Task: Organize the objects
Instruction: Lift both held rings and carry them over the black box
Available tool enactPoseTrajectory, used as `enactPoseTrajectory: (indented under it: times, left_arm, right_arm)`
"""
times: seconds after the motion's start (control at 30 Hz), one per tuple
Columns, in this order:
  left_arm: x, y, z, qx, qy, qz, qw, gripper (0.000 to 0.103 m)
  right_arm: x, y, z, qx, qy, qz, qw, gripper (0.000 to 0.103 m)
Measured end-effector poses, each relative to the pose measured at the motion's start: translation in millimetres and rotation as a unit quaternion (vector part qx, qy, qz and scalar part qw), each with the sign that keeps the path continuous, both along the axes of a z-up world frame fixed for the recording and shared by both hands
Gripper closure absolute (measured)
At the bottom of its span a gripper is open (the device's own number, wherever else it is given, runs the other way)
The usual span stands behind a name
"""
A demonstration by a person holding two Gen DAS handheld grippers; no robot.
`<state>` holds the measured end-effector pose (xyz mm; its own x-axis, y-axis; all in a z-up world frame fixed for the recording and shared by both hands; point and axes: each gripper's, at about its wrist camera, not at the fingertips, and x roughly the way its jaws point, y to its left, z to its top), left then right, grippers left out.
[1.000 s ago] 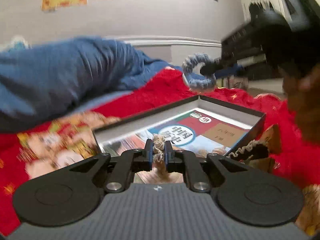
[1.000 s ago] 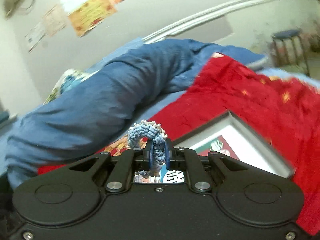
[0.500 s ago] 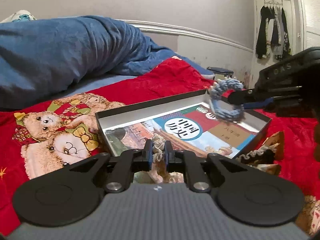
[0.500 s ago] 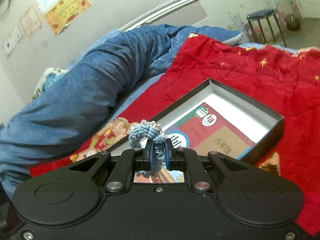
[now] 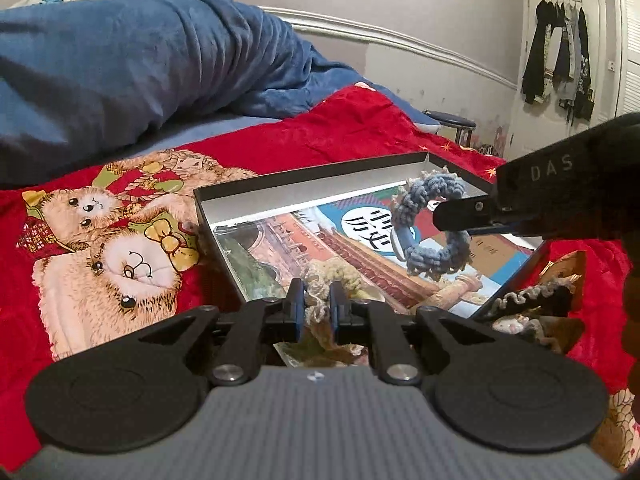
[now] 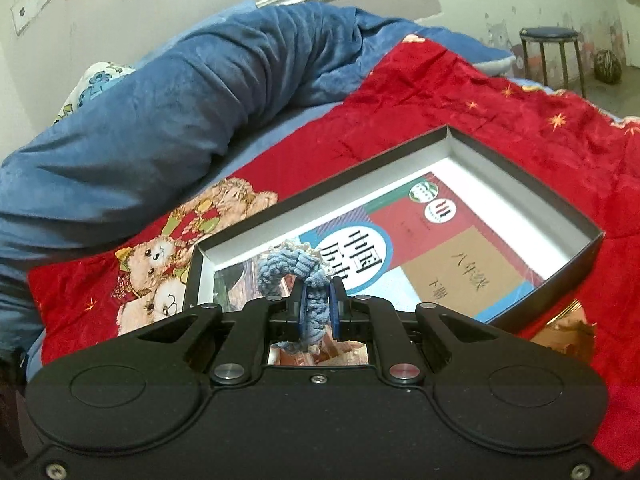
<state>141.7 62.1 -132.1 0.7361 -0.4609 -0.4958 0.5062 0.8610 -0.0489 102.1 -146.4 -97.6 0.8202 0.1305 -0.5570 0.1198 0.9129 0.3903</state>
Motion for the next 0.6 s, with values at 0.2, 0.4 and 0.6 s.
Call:
enactPoseTrajectory:
  times: [0.2, 0.4, 0.6]
  left_arm:
    - [-0.6, -1.5, -1.2, 0.007, 0.000, 0.003, 1.0000, 0.083]
    - [-1.3, -3.0, -1.1, 0.008, 0.001, -0.002, 1.0000, 0.082]
    - [-1.8, -4.0, -1.7, 0.009, 0.001, -0.006, 0.9999, 0.079]
  right_arm:
    - [1.2, -4.8, -4.1, 0.003, 0.012, -0.005, 1.000, 0.091]
    - [2.1, -4.2, -5.4, -0.001, 0.019, -0.007, 1.000, 0.091]
    - [3.7, -6.6, -8.4, 0.005, 0.027, -0.009, 1.000, 0.091]
